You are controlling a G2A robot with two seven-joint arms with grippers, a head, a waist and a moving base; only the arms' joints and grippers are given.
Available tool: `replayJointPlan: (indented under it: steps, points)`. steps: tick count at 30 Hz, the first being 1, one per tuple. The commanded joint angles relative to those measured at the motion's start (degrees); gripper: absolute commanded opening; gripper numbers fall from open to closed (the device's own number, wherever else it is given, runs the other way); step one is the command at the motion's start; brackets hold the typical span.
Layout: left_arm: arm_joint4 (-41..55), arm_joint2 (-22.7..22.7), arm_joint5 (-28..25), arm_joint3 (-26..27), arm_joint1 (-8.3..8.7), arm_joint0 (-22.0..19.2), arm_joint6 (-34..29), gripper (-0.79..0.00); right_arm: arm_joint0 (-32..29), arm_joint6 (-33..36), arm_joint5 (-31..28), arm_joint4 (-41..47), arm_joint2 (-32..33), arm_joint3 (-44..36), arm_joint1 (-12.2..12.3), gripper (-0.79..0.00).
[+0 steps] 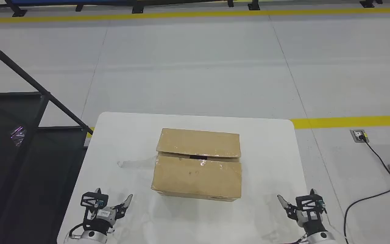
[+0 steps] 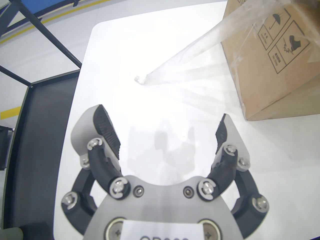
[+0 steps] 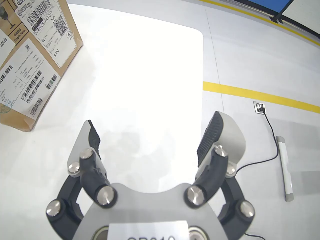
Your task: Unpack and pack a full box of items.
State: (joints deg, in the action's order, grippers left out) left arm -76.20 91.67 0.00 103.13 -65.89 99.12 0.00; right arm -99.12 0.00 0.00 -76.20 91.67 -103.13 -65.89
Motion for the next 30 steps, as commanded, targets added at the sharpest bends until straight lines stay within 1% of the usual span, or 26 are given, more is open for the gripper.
replayJointPlan:
  steps: [1, 5, 7, 9, 11, 12, 14, 17, 22, 23, 24, 30]
  points:
    - [0.0, 0.0, 0.0, 0.0, 0.00, 0.0, 0.0, 0.000, 0.0, 0.0, 0.0, 0.0, 0.0, 0.0, 0.0, -0.001]
    - [-0.3, 0.0, 0.1, -0.1, 0.00, 0.0, 0.0, 0.000, 0.0, -0.1, -0.5, 0.1, -0.1, 0.0, 0.0, 0.000]
    - [-1.7, -0.1, 1.0, -0.3, -0.05, -0.3, 0.8, 0.000, 0.2, -0.3, -4.1, 1.5, -0.3, -0.3, 0.1, 0.000]
    - [1.3, -0.5, 1.6, 0.0, -0.34, -1.2, 1.1, 0.000, 0.8, 0.9, -7.5, 5.0, 0.3, -2.0, 0.1, 0.000]
    - [1.4, 0.6, 1.7, 0.6, -0.32, -2.0, 1.6, 0.000, 1.2, 2.1, -11.2, 8.0, 0.5, -4.5, 0.2, 0.000]
    - [0.8, 1.0, 2.3, 1.0, -0.32, -2.4, 1.9, 0.000, 1.5, 3.3, -12.6, 9.9, 0.6, -5.6, 0.2, 0.000]
    - [2.2, 1.6, 1.5, 1.9, -0.36, -3.2, 2.1, 0.000, 2.8, 6.8, -15.6, 13.3, 0.5, -7.5, 0.3, 0.000]
    - [5.8, 3.5, -2.0, 2.4, -0.24, -4.5, 1.5, 0.000, 6.3, 14.0, -17.9, 21.2, 0.1, -9.3, 0.3, 0.000]
    - [10.9, 5.8, -5.1, 2.0, -0.14, -7.1, -1.2, 0.000, 14.3, 25.6, -16.2, 30.4, -2.5, -8.7, 0.3, 0.000]
    - [11.7, 6.1, -6.3, 2.4, -0.09, -7.0, -2.0, 0.000, 15.8, 27.6, -15.4, 31.4, -3.0, -8.1, 0.3, 0.000]
    - [12.6, 6.6, -7.2, 2.8, -0.05, -6.8, -2.1, 0.000, 17.3, 28.9, -13.0, 30.9, -3.0, -7.7, 0.2, 0.000]
    - [12.6, 6.6, -7.2, 2.8, -0.05, -6.8, -2.1, 0.000, 17.3, 28.9, -13.0, 30.9, -3.0, -7.7, 0.2, 0.000]
